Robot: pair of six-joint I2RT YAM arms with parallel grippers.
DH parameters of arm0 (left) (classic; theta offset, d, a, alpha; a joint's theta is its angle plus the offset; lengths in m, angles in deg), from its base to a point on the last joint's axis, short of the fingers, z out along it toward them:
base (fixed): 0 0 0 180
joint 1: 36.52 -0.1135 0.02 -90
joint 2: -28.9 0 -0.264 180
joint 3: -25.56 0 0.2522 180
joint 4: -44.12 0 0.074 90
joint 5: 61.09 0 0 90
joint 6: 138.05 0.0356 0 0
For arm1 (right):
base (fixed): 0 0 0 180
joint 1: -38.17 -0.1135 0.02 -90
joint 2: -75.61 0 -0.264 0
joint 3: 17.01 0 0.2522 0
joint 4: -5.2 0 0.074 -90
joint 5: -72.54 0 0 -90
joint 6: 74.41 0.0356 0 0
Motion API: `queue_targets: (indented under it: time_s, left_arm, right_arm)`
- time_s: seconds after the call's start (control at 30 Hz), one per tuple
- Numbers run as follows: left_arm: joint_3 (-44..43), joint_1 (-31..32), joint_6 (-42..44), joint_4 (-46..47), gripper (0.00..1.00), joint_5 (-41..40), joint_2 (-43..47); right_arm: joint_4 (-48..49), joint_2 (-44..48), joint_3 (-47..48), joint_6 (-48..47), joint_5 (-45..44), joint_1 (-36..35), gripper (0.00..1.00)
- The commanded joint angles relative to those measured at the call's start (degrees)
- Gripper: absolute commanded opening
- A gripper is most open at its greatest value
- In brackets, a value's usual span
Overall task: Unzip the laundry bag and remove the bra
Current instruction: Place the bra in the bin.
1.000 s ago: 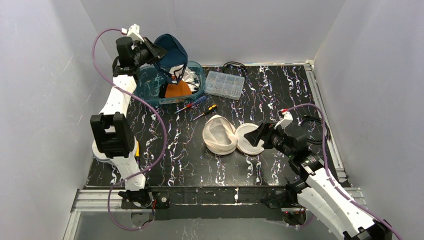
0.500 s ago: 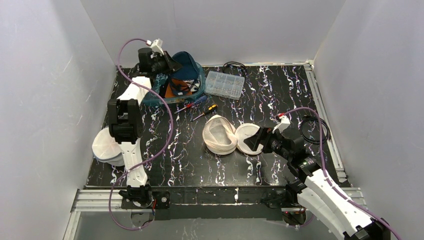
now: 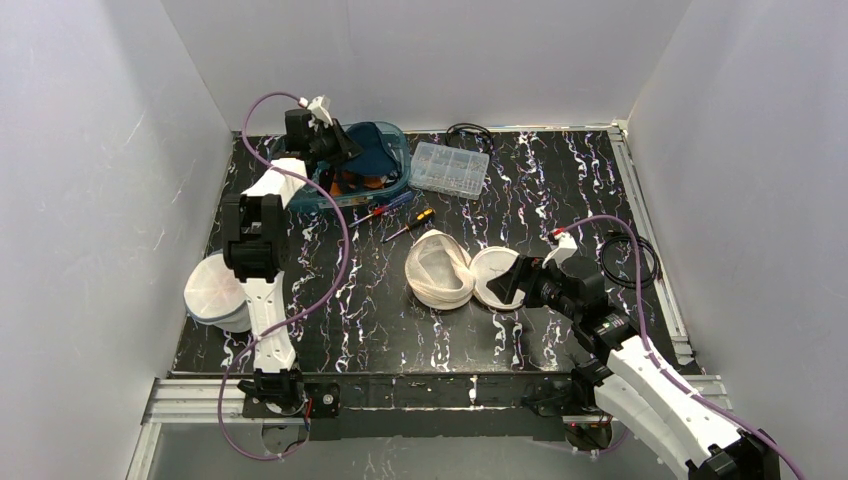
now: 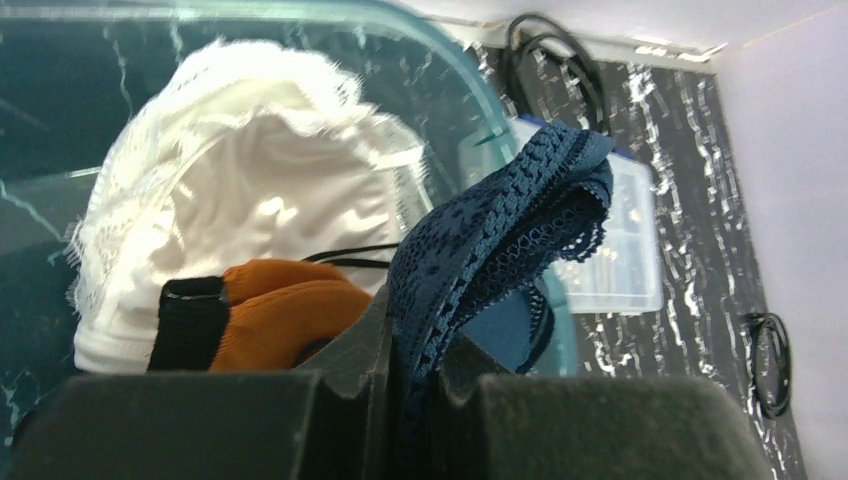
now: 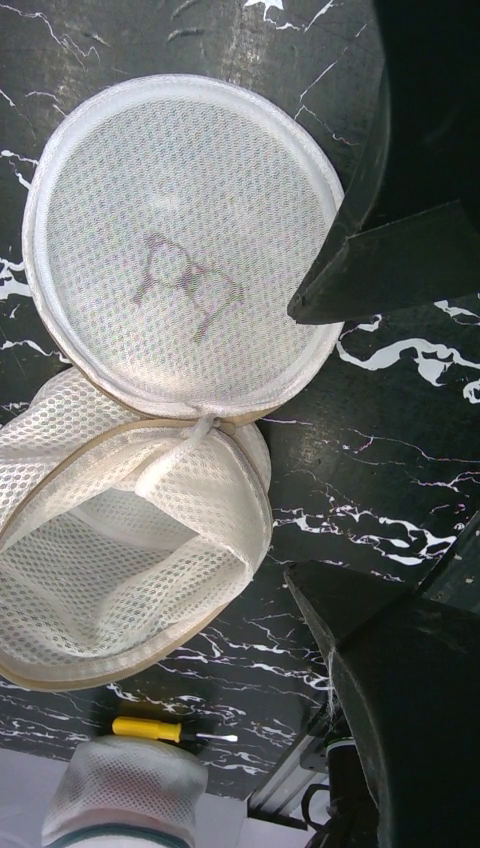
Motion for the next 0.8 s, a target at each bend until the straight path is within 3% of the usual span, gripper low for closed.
queue_targets:
  time_s: [0.0, 0.2, 0.23, 0.4, 0.47, 0.77]
  left_arm:
    - [-0.3, -0.2, 2.4, -3.7, 0.0, -1.9, -1.7]
    - [0.0, -0.2, 2.2, -4.8, 0.03, -2.1, -2.6]
    - [-0.2, -0.2, 2.4, -5.3, 0.07, -2.0, -2.7]
    - [0.1, -0.2, 2.8, -7.2, 0.46, -2.2, -1.7]
    - [0.7, -0.2, 3.1, -7.2, 0.55, -2.7, -0.5]
    - [0.9, -0.2, 6.8, -14.9, 0.71, -9.6, 8.7]
  right_arm:
    - [2.9, -0.1, -0.5, -0.6, -0.1, -0.3, 0.95]
    - [3.4, -0.7, -0.3, -0.6, -0.1, -0.3, 0.95]
    - [3.3, -0.8, -0.2, -0.6, -0.1, -0.3, 0.95]
    - [2.8, -0.6, 0.3, -0.6, -0.2, -0.3, 0.95]
    - [2.7, -0.2, 0.6, -0.6, -0.2, -0.3, 0.95]
    - [2.5, 0.4, 0.6, -0.6, 0.3, -0.3, 0.95]
